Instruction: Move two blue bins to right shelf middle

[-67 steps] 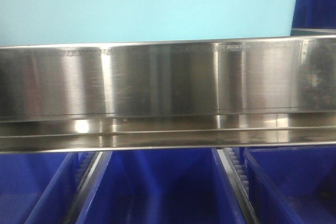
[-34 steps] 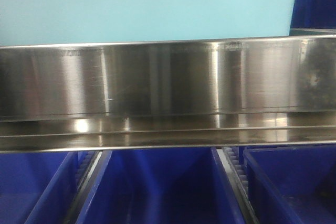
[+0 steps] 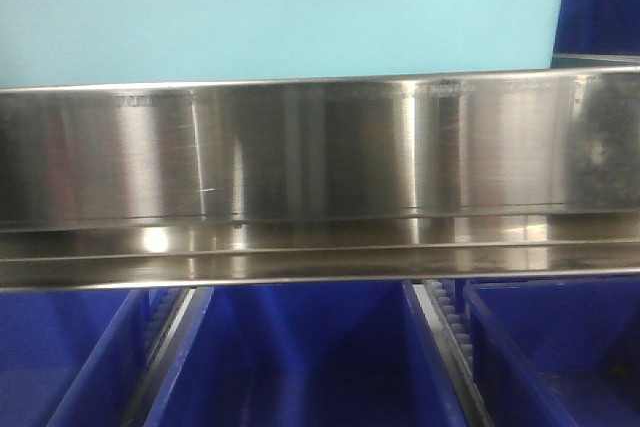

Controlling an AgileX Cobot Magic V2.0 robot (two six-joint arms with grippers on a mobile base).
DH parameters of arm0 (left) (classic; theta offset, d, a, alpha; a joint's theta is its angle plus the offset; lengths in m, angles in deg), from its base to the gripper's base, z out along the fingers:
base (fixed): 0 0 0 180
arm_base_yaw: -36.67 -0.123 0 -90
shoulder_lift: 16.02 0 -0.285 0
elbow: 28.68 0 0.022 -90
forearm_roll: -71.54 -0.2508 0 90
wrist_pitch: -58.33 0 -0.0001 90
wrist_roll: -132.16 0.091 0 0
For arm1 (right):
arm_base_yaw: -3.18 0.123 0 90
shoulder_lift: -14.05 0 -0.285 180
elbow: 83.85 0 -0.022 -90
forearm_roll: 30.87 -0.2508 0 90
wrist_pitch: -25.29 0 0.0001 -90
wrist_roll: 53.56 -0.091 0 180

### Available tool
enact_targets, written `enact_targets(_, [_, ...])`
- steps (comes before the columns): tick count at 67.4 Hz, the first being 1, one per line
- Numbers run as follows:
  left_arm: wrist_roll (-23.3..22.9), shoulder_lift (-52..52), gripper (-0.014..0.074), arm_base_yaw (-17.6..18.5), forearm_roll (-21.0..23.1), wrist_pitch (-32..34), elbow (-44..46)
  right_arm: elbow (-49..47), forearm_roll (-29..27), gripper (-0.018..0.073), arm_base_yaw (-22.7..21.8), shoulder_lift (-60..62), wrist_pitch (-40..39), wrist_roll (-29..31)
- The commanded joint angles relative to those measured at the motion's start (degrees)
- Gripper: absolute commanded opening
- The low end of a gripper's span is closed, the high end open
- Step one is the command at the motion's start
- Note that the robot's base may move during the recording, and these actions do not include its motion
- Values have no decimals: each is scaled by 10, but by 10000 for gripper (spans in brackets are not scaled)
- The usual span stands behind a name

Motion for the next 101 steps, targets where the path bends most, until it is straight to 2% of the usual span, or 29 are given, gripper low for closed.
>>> enact_targets(1, [-16,9,-111,0,27,39,9,-6,10,-151,-2,6,1,23])
enact_targets(8, [-16,10,-111,0,46,-12,9,-6,10,-151,-2,6,-9,23])
enact_targets(20, [-11,6,-111,0,53,-165,9,-6,10,-151,-2,5,3,32])
enact_targets(40, [-11,-12,-111,0,45,-303,-1,3,18,-151,-3,-5,3,45])
enact_targets(55, [-11,-12,-111,0,38,-304,-38,5,18,-151,-3,-41,3,45])
enact_targets(67, [-11,-12,-111,0,9,-304,-59,15,2,-151,-3,-49,3,45])
enact_targets(77, [-11,-12,-111,0,8,-304,-65,15,-2,-151,-3,-49,3,29])
enact_targets(84, [-11,-11,-111,0,8,-304,-65,18,-32,-151,-2,-49,3,29])
enact_targets(93, [-11,-11,-111,0,-16,-304,-65,18,-71,-151,0,-47,3,29])
enact_targets(101, [-11,-8,-111,0,-29,-304,-65,18,-75,-151,0,-44,3,29])
